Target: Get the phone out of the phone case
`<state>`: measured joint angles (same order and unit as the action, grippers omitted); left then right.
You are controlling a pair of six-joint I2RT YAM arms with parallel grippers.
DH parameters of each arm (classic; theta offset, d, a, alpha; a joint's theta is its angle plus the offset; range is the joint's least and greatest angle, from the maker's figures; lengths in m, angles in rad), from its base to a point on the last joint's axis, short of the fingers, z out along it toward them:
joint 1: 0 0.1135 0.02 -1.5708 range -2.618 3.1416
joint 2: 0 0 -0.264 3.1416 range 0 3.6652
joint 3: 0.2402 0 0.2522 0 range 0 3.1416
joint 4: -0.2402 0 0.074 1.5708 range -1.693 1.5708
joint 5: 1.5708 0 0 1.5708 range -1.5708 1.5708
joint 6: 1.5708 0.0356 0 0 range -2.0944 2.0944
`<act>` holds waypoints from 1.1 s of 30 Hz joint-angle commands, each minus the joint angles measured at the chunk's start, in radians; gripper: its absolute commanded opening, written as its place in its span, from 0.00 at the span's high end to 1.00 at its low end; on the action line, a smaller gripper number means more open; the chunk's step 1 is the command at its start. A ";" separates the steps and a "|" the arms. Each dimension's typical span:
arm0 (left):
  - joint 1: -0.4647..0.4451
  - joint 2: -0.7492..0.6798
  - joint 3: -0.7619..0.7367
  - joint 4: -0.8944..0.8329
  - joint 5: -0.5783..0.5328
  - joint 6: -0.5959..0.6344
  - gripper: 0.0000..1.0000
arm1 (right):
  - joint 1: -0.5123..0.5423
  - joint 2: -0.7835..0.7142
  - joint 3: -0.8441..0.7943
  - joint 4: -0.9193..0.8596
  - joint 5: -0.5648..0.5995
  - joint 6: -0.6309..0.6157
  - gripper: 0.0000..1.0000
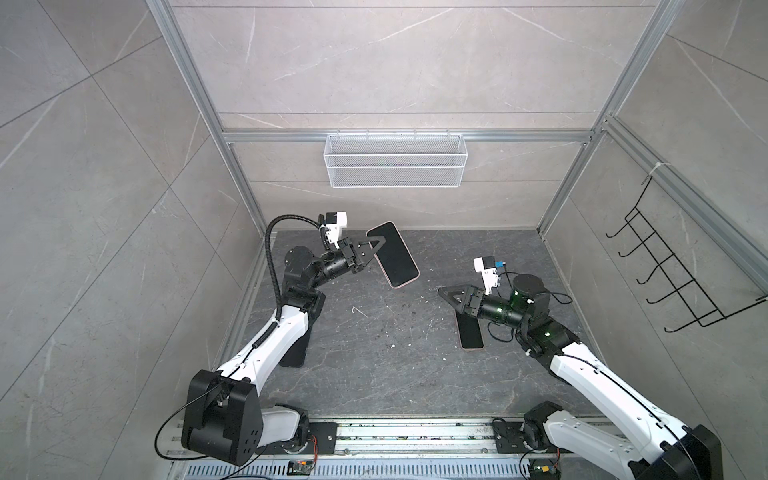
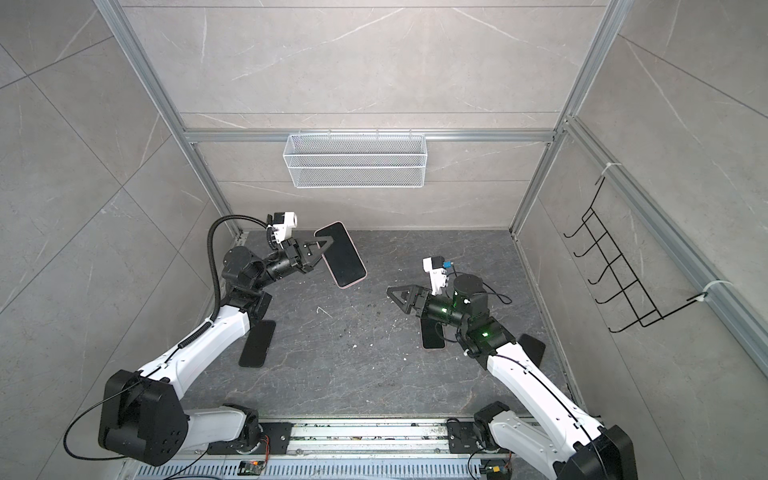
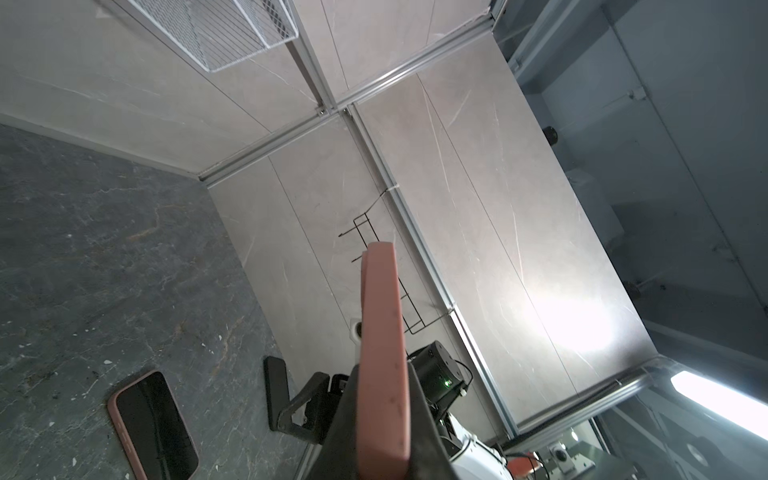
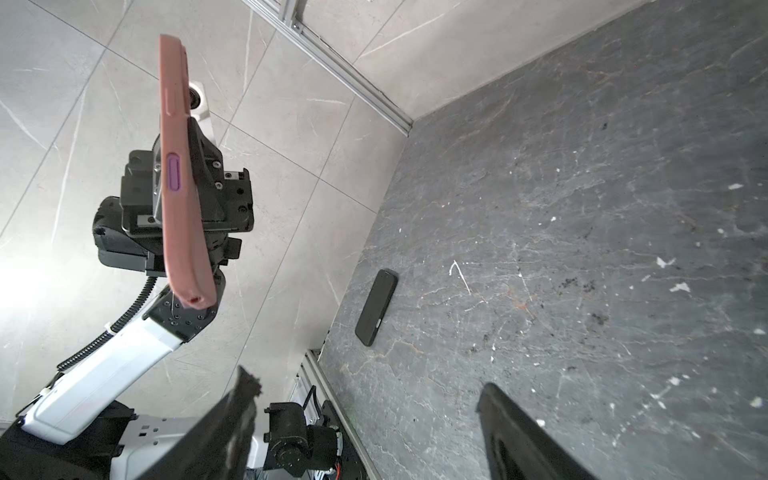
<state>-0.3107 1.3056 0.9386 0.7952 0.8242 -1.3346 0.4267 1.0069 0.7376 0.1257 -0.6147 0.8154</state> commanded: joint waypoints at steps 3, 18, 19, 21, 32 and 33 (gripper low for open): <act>-0.017 -0.030 0.037 0.136 0.017 -0.014 1.00 | -0.003 0.018 -0.035 0.203 -0.073 0.108 0.17; -0.044 0.060 0.006 0.444 -0.075 -0.208 1.00 | -0.003 0.047 -0.068 0.405 -0.074 0.232 0.19; -0.046 0.063 0.005 0.450 -0.078 -0.209 1.00 | -0.002 0.048 -0.075 0.421 -0.072 0.239 0.19; -0.050 0.066 0.005 0.450 -0.083 -0.211 1.00 | -0.001 0.050 -0.083 0.442 -0.068 0.247 0.20; -0.077 0.086 -0.002 0.443 -0.089 -0.194 1.00 | -0.002 0.085 -0.030 0.590 -0.093 0.341 0.28; -0.080 0.089 -0.001 0.440 -0.089 -0.193 1.00 | -0.002 0.089 -0.021 0.592 -0.095 0.344 0.30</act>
<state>-0.3832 1.3979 0.9279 1.1343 0.7620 -1.5185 0.4267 1.0870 0.6704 0.6437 -0.6876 1.1316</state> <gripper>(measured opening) 0.109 0.709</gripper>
